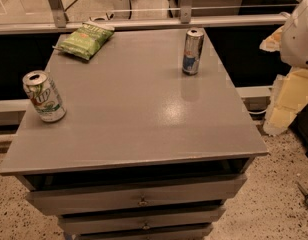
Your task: Pick 7up can
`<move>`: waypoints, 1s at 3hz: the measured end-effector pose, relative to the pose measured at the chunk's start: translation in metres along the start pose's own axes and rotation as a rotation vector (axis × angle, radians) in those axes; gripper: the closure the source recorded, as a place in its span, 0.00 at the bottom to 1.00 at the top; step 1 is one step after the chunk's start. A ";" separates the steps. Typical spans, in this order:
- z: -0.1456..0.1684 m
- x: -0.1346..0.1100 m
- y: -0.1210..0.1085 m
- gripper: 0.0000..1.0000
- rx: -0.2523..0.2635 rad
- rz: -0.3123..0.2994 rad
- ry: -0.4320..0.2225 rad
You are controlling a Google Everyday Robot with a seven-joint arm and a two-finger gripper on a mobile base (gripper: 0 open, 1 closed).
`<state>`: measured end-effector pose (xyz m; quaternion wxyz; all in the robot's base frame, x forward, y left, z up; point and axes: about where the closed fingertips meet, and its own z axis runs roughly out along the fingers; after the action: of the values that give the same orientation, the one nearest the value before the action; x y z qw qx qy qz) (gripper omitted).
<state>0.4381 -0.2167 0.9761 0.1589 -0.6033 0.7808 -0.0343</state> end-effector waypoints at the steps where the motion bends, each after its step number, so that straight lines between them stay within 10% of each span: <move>1: 0.000 0.000 0.000 0.00 0.000 0.000 0.000; 3: 0.072 -0.077 -0.022 0.00 -0.022 -0.067 -0.167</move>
Offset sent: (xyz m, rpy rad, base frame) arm 0.0672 0.0691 -0.0502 0.1450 -0.0518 0.1066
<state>0.4968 -0.1393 0.9295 0.2156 -0.6317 0.7444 0.0194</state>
